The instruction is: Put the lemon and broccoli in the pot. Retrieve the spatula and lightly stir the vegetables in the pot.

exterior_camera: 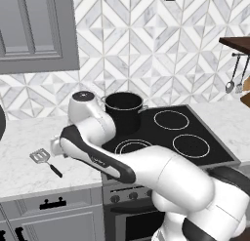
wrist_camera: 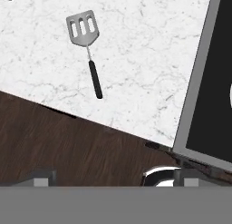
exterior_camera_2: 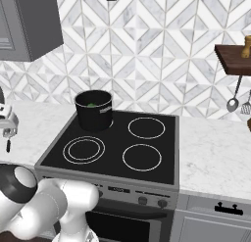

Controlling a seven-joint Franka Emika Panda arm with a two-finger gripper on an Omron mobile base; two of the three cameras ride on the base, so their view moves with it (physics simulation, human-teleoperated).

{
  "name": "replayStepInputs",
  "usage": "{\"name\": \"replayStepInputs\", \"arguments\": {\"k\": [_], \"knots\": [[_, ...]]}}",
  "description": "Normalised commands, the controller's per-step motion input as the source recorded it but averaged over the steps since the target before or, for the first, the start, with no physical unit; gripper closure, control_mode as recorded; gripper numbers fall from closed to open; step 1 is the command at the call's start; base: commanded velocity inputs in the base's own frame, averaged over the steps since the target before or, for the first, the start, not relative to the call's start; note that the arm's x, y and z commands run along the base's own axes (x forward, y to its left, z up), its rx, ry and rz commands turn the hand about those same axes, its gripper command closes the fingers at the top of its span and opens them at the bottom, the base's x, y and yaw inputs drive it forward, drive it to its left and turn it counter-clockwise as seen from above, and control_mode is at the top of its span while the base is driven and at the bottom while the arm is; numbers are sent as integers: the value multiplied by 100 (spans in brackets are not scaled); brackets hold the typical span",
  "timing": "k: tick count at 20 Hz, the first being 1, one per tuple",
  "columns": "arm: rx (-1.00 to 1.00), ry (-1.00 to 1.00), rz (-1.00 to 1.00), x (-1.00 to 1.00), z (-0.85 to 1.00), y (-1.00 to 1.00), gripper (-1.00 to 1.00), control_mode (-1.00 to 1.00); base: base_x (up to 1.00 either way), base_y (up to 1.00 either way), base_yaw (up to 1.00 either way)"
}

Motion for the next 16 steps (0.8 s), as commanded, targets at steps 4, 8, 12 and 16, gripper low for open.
{"name": "replayStepInputs", "arguments": {"k": [4,8,12,16], "knots": [[0,-4,0,0,-36,23,-100,-100,0,0,0],[0,-4,0,0,-32,38,-100,-100,0,0,0],[0,-3,0,2,-21,41,-100,-100,0,0,0],[0,0,0,10,-16,22,-100,-100,0,0,0]]}}
